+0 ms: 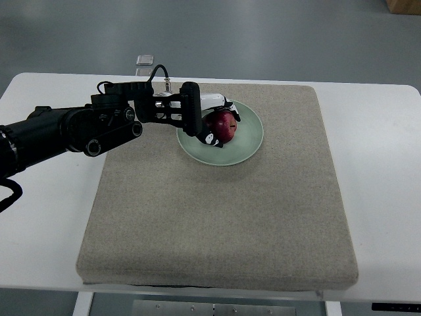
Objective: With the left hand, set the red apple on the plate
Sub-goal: 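Open the left hand fingers and release the apple on the plate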
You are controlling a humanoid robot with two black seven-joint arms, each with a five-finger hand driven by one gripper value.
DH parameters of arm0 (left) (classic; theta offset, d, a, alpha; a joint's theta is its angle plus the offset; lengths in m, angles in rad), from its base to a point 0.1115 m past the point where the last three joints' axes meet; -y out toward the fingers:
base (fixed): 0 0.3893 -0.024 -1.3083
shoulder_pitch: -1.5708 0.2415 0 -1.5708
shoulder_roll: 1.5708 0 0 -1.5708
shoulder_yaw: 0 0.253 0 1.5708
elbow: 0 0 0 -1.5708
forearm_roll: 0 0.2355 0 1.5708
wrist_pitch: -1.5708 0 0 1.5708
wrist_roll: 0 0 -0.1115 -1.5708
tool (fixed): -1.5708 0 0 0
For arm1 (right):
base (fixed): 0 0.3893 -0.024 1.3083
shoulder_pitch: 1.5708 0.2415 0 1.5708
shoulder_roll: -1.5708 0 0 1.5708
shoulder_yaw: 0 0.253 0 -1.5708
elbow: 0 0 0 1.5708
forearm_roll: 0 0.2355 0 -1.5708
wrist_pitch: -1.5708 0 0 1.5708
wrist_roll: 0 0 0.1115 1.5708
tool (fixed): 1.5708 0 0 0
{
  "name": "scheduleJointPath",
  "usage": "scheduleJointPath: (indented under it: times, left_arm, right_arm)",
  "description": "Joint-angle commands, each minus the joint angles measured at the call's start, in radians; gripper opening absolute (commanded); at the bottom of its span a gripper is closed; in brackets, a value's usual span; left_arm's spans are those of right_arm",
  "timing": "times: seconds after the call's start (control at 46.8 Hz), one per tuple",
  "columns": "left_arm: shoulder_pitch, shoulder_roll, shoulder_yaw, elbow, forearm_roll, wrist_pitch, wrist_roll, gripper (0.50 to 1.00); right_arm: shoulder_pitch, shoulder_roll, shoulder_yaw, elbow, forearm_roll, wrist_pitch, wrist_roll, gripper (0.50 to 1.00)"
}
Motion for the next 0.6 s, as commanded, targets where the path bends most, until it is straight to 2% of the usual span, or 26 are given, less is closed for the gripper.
scheduleJointPath:
  times: [0.0,0.363,0.577]
  left_arm:
    - [0.002,0.0,-0.002,0.0,-0.001,0.0,0.0,0.949]
    - [0.0,0.011,-0.002,0.003,-0.003,0.0,-0.002,0.981]
    - [0.002,0.014,-0.009,0.061,-0.015,0.0,-0.002,0.99]
  right_arm:
    - [0.0,0.0,0.0,0.0,0.0,0.0,0.0,0.932]
    - [0.0,0.0,0.0,0.001,0.0,0.0,0.0,0.932]
    - [0.0,0.0,0.0,0.0,0.001,0.0,0.0,0.93]
